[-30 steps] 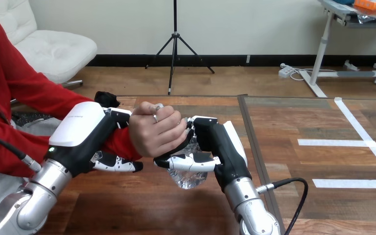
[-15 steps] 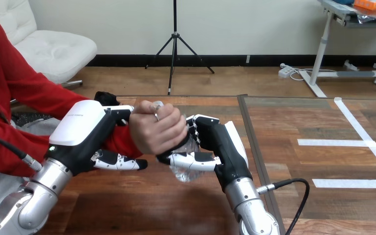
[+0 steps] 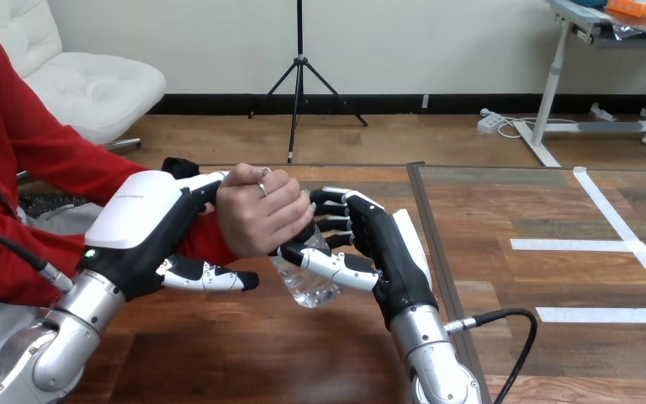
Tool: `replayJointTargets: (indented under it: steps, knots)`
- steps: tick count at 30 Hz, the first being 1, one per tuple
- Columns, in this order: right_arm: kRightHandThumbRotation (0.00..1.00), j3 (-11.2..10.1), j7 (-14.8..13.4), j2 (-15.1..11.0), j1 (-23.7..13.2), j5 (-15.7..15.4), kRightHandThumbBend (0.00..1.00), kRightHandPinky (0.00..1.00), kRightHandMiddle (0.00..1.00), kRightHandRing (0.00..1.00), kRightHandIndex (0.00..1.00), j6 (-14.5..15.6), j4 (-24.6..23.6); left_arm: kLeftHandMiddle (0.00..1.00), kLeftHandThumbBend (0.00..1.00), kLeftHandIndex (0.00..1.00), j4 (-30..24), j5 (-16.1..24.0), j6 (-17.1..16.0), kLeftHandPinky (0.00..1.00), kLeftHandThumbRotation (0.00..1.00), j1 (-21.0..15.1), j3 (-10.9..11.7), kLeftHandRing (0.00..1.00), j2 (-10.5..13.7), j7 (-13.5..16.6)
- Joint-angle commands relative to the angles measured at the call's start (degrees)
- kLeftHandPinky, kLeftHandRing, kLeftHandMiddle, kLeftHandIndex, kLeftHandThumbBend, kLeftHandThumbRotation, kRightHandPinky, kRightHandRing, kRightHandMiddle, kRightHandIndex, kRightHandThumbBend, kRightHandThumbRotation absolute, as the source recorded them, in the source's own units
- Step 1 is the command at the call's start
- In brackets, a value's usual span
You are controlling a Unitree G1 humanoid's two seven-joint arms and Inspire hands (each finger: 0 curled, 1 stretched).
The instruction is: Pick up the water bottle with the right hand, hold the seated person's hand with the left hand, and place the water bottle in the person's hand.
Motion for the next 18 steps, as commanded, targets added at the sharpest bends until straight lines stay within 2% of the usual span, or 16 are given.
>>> replayJointTargets:
  steps: [1, 7, 18]
  knots:
    - [0.54, -0.2, -0.9, -0.3, -1.4, -0.4, 1.00, 0.76, 0.90, 0.90, 0.95, 0.7, -3.9, 0.88, 0.96, 0.90, -3.3, -0.1, 0.2, 0.74, 0.39, -2.7, 0.7, 0.83, 0.7, -0.1]
    - [0.60, -0.4, -0.5, -0.5, -1.1, -0.2, 1.00, 0.79, 0.94, 0.94, 0.99, 1.4, -4.5, 0.94, 0.99, 0.95, -5.2, 0.9, 1.3, 0.85, 0.45, -2.0, 0.6, 0.91, 1.2, 0.1]
    - [0.65, -0.4, -0.4, -0.9, -0.6, -0.6, 1.00, 0.81, 0.95, 0.95, 1.00, 2.4, -5.2, 0.99, 1.00, 1.00, -7.7, 2.0, 3.0, 0.96, 0.50, -0.7, 0.9, 0.99, 1.5, 0.6]
